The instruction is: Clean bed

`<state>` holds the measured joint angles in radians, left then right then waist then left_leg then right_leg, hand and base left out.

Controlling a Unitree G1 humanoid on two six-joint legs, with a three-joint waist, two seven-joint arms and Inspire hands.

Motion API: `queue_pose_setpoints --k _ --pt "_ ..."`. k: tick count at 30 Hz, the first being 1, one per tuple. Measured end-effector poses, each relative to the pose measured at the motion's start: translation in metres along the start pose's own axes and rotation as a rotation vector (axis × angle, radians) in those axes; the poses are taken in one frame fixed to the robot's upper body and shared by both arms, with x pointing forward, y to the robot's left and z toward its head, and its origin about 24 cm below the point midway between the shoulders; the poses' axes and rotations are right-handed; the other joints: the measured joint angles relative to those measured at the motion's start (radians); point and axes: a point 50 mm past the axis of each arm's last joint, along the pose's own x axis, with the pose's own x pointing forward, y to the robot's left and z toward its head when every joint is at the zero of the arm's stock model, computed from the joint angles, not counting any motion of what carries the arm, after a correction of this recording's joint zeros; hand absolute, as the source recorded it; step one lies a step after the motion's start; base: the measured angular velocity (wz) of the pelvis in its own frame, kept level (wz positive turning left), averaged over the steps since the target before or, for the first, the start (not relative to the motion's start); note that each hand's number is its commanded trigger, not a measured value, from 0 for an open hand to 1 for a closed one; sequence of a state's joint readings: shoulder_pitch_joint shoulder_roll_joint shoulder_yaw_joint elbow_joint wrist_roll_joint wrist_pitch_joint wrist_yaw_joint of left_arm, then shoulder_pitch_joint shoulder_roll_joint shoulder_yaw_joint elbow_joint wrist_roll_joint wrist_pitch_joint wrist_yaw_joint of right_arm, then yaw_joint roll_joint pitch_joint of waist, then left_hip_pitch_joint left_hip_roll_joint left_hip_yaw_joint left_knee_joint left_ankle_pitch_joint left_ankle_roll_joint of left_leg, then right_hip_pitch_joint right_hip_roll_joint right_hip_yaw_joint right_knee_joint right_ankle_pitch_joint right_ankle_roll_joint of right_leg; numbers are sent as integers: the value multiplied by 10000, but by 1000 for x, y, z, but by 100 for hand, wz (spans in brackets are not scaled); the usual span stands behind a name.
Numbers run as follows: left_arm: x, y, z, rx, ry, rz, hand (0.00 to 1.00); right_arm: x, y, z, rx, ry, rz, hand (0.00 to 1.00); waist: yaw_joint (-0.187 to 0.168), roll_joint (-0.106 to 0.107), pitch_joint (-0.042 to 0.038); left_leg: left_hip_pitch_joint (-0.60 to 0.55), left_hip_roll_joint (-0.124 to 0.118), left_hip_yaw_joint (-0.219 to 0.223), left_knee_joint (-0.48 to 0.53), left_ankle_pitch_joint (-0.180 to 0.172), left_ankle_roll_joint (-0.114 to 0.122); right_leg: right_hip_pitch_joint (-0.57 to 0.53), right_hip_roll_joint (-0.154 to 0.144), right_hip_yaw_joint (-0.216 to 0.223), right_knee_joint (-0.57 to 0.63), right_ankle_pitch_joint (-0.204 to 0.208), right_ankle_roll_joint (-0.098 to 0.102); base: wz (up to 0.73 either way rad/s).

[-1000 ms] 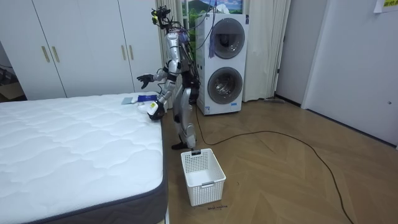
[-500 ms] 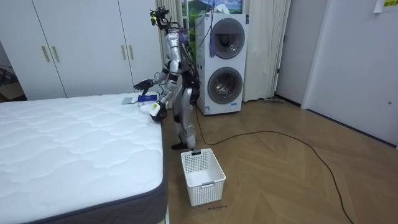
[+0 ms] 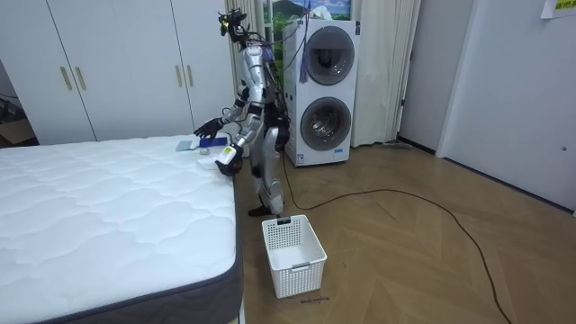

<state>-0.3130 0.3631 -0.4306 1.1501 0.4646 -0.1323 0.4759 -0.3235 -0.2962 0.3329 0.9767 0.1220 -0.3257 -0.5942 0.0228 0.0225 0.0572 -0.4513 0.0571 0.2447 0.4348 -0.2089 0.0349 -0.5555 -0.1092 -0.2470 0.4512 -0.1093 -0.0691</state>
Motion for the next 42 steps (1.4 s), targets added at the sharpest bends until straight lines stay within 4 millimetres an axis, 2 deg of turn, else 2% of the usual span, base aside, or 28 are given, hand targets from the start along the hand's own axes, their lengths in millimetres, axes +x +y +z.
queue_pose_setpoints --k 15,20,25,31,36,37,38,39,42 --pt "2 9 -4 -115 214 914 100 -2 -6 -22 -407 1179 215 0 -171 18 6 -456 10 -47 211 -10 0 -412 -53 -83 191 -78 -46 2" --pt "3 13 -1 -163 77 1344 100 0 -12 -22 -245 1228 -72 0 -170 192 18 -678 7 -123 416 -72 19 -536 -103 -154 329 -93 -26 4" --pt "5 20 0 -223 93 1986 100 0 -17 -27 -337 1360 -200 0 -196 330 -5 -767 -29 -289 480 -87 45 -534 -173 -307 347 -105 -21 10" --pt "3 19 0 175 -55 2296 100 -2 -19 -35 -798 1562 -127 0 -168 333 -4 -777 -42 -308 614 -87 45 -535 -243 -328 591 -193 -40 5" --pt "3 19 3 321 -194 2365 100 -2 -22 -38 -1184 1607 157 0 -218 330 -1 -821 -144 -418 650 -103 61 -618 -372 -332 838 -365 -14 10" --pt "4 19 4 311 -197 2377 100 -2 -22 -39 -1267 1627 188 15 -214 331 -1 -828 -154 -419 665 -105 63 -627 -390 -331 881 -381 -15 4" --pt "4 20 5 306 -207 2386 100 -2 -22 -39 -1304 1631 214 69 -212 331 0 -829 -154 -422 673 -105 63 -627 -390 -330 890 -381 -16 0" --pt "4 20 5 305 -207 2389 100 -2 -22 -39 -1314 1634 228 100 -214 331 0 -829 -154 -423 675 -105 63 -628 -392 -330 895 -381 -16 0" --pt "4 20 5 324 -175 2394 100 -1 -24 -39 -1396 1651 255 100 -209 336 3 -832 -155 -428 693 -108 68 -629 -395 -325 904 -380 -16 0"
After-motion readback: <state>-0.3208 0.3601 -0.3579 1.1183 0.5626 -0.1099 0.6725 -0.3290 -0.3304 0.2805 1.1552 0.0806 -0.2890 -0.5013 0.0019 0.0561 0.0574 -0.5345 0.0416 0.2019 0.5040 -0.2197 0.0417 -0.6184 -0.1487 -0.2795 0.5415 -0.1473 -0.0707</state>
